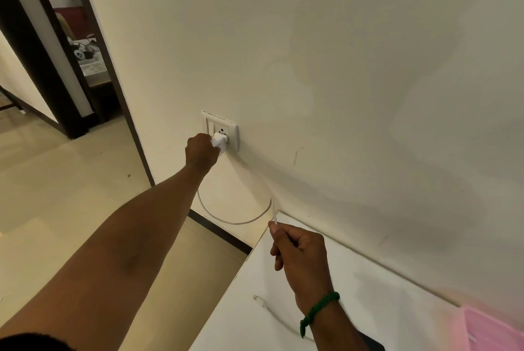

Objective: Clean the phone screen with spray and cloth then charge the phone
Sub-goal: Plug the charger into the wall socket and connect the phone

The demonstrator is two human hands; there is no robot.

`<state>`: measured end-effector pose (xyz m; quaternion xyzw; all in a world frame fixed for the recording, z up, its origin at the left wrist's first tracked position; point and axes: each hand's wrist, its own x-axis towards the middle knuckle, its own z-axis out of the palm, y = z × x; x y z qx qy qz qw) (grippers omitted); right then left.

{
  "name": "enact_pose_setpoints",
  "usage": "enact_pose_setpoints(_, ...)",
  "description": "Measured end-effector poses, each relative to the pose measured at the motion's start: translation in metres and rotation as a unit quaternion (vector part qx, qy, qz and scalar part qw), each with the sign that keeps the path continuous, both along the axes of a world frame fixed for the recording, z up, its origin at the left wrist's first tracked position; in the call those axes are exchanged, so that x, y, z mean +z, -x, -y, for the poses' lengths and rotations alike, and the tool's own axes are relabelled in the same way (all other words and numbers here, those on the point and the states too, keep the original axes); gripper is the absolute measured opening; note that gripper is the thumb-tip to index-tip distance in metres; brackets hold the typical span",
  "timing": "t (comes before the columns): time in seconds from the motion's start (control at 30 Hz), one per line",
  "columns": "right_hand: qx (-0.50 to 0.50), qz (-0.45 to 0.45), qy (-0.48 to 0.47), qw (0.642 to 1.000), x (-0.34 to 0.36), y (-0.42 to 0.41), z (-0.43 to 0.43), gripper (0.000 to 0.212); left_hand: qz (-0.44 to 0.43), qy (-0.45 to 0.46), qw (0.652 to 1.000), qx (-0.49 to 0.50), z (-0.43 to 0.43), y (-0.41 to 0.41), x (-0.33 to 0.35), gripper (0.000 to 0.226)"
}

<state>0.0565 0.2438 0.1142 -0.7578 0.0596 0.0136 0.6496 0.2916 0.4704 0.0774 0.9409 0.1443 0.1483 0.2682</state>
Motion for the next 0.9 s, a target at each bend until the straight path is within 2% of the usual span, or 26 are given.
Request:
enact_pose_setpoints(0.3,0.002,0.014,-0.004,1.0,0.004,-0.006,-0.002,0.037,-0.021,-0.012,1.0,0.015,0.0,-0.004,0.0,0.023)
enact_pose_setpoints(0.9,-0.001,0.008,0.01,1.0,0.0,-0.009,0.001,0.037,-0.004,0.056,0.998,0.029,0.01,-0.003,0.011,0.019)
